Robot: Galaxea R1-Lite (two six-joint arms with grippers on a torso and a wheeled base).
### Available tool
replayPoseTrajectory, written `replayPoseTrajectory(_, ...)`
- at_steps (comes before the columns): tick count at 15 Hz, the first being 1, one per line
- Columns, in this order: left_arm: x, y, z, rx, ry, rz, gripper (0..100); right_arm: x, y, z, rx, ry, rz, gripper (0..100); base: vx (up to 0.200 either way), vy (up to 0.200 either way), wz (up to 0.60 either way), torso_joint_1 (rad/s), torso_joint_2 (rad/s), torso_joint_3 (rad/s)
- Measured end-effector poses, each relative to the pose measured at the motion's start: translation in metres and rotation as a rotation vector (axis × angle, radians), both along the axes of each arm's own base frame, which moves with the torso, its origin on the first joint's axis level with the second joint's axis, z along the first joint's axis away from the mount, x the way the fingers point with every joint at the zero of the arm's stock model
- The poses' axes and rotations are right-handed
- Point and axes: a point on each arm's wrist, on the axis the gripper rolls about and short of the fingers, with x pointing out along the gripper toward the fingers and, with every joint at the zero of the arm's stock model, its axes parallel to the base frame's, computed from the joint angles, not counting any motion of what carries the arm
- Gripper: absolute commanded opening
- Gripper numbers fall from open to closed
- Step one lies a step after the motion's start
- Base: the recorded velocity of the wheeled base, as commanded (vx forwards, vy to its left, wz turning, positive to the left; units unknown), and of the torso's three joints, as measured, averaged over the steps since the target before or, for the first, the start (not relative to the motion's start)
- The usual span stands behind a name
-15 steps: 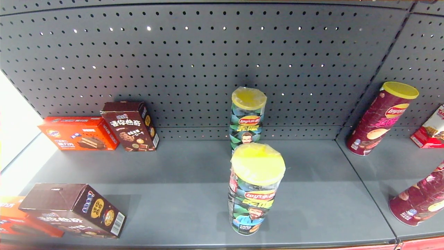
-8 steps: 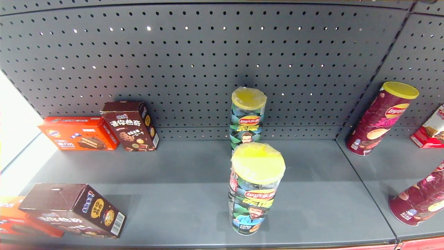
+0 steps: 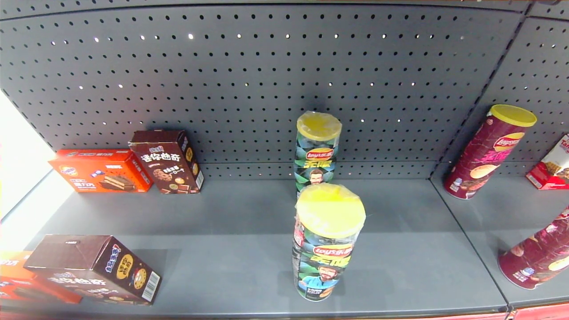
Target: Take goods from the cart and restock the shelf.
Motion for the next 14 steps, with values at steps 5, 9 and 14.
replayPoseTrajectory(5,0.0001,0.0003,-0.0003,0.007,0.0,0.016,100,0.0,0.0,0.0,-0.003,0.0,0.001,100,0.0,-0.04,0.0,0.001,0.0,0.0)
replayPoseTrajectory(9,0.0001,0.0003,-0.0003,-0.025,0.002,0.017,100,0.0,0.0,0.0,-0.001,0.001,0.001,100,0.0,0.0,0.0,0.0,0.0,0.0)
replayPoseTrajectory(14,0.0,0.0004,0.0001,-0.029,0.001,0.024,100,0.0,0.0,0.0,-0.003,0.0,0.001,100,0.0,0.0,0.0,0.0,0.0,0.0)
